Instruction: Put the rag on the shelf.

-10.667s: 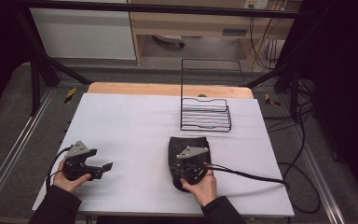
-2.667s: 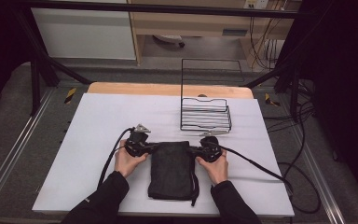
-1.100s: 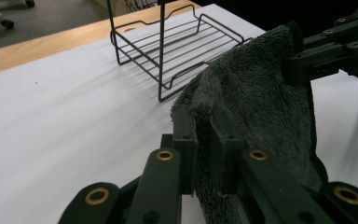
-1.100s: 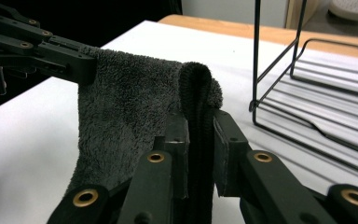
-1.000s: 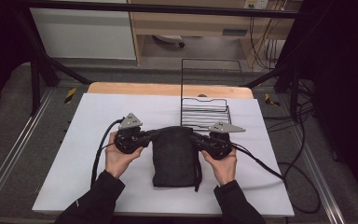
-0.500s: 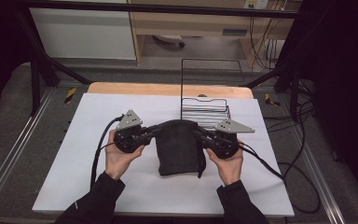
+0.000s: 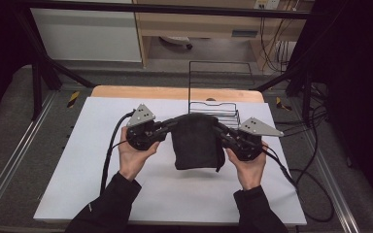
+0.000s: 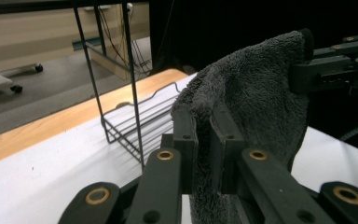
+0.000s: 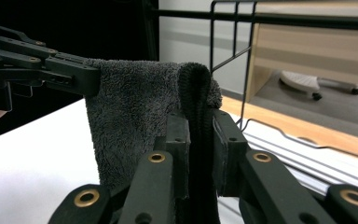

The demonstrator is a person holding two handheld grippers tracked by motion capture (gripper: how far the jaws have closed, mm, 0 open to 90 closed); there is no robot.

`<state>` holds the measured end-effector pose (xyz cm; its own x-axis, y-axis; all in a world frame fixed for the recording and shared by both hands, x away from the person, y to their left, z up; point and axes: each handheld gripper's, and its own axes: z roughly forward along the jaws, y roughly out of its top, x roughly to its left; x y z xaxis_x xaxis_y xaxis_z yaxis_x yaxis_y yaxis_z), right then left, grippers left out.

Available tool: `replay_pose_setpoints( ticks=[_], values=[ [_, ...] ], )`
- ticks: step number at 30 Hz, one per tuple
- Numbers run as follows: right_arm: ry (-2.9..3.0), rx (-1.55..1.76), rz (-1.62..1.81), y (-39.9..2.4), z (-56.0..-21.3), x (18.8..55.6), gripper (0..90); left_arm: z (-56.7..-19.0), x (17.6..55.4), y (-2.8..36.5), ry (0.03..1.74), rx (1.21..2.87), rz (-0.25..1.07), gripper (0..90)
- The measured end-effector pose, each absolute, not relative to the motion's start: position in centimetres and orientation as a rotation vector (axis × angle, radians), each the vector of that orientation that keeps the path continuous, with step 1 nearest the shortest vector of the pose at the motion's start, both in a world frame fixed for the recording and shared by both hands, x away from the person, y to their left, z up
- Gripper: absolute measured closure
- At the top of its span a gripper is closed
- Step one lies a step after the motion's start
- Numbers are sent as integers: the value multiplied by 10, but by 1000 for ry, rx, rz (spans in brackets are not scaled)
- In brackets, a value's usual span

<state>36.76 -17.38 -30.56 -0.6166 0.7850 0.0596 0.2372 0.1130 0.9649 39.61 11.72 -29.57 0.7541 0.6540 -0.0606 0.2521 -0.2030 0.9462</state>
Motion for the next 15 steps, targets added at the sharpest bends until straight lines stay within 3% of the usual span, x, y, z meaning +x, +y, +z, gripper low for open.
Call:
replay_pose_setpoints(
  ticks=[15],
  values=[
    [1800,1000,1554,-187,-289,369,793,-270,408,97,687,1724,468,822]
  ],
)
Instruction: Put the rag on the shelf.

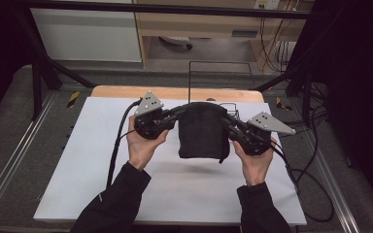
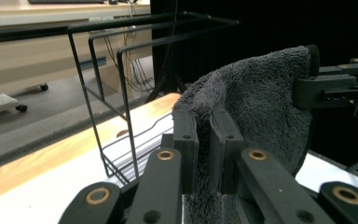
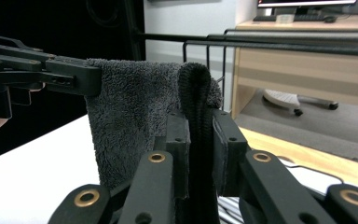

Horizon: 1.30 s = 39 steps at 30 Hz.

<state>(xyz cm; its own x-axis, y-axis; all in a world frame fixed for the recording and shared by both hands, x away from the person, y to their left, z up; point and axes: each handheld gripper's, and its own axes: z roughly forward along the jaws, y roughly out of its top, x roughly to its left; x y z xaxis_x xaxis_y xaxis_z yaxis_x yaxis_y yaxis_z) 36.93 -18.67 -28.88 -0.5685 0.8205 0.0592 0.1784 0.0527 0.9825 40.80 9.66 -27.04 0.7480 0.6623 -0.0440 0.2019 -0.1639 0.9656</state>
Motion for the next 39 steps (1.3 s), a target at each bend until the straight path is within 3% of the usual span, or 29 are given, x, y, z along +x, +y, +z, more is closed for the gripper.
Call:
replay_pose_setpoints(
  ticks=[23,39],
  values=[
    [1610,971,1584,-205,-252,378,796,-231,423,72,628,1617,546,823],
    [1531,909,1560,-213,-207,389,799,-190,436,62,602,1563,600,823]
  ],
)
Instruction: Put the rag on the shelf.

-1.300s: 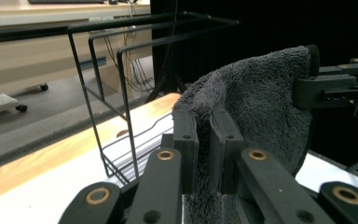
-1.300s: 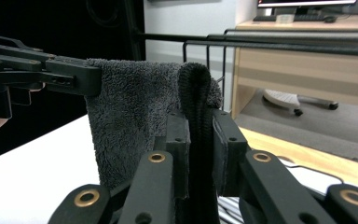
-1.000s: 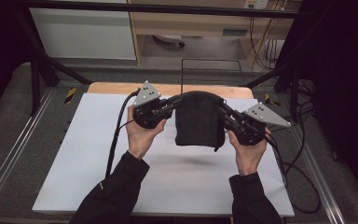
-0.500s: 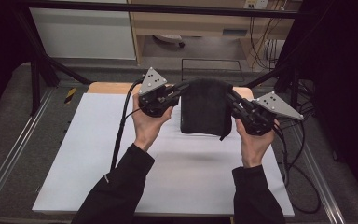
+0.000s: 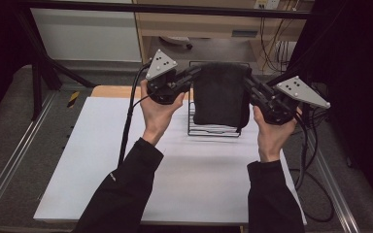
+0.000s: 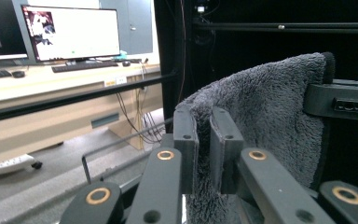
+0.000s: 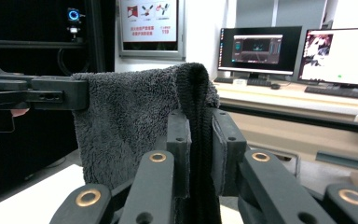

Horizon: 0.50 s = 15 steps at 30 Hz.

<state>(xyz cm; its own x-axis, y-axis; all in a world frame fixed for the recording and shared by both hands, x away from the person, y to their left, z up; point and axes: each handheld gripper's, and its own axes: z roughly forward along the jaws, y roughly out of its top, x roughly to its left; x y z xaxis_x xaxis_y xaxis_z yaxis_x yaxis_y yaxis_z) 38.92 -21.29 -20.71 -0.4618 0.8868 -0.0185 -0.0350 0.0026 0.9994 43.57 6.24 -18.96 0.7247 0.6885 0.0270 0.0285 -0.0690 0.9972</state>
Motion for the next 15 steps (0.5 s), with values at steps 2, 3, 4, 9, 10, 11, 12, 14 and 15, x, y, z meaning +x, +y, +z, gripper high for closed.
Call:
replay_pose_setpoints(
  ticks=[2,3,4,9,10,11,12,14,15],
  values=[
    [1525,902,1556,-214,-202,390,799,-184,437,61,593,1559,614,823],
    [1521,897,1553,-214,-200,391,799,-183,437,61,594,1555,615,823],
    [1518,893,1553,-215,-197,391,799,-181,438,61,592,1553,616,823],
    [1500,884,1552,-216,-188,396,800,-171,444,59,595,1535,629,823],
    [1496,880,1550,-216,-186,397,799,-169,444,58,592,1534,638,823],
    [1492,875,1550,-216,-183,399,800,-167,445,57,591,1529,643,823],
    [1490,871,1549,-216,-181,400,800,-164,446,57,590,1527,645,823],
    [1482,865,1552,-216,-176,402,800,-160,448,58,588,1515,646,823],
    [1479,861,1553,-216,-174,403,800,-157,449,58,590,1508,646,823]
  ],
)
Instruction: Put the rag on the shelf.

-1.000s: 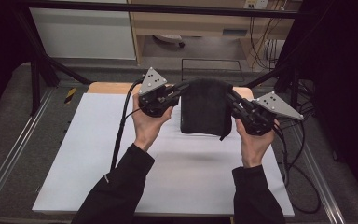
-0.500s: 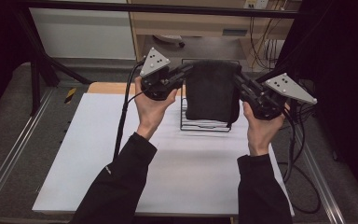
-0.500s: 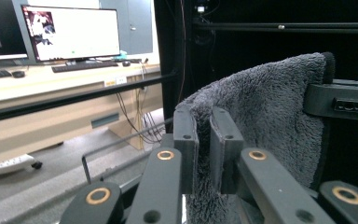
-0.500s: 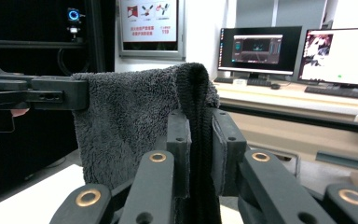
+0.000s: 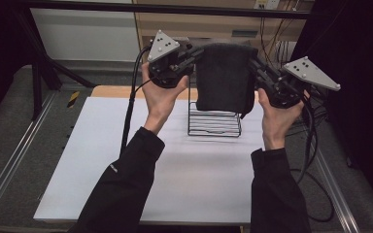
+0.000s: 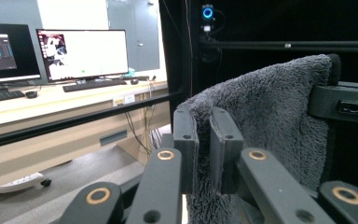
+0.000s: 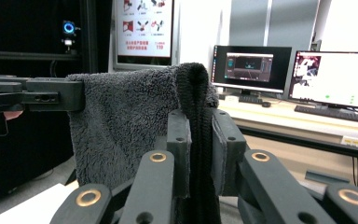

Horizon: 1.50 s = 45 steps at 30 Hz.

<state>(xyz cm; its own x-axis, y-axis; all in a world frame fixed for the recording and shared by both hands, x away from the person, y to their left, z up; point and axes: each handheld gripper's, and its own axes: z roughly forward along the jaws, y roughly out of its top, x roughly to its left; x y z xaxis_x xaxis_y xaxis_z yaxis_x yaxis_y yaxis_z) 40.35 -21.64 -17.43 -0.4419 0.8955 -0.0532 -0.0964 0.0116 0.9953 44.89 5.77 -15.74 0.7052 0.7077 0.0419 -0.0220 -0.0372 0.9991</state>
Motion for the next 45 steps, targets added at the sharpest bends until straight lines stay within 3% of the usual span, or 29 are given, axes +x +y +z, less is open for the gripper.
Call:
replay_pose_setpoints(
  ticks=[20,45],
  values=[
    [1412,830,1578,-217,-136,434,800,-116,469,49,605,1480,735,823],
    [1414,844,1571,-212,-133,482,801,-115,505,48,664,1459,742,822]
  ],
)
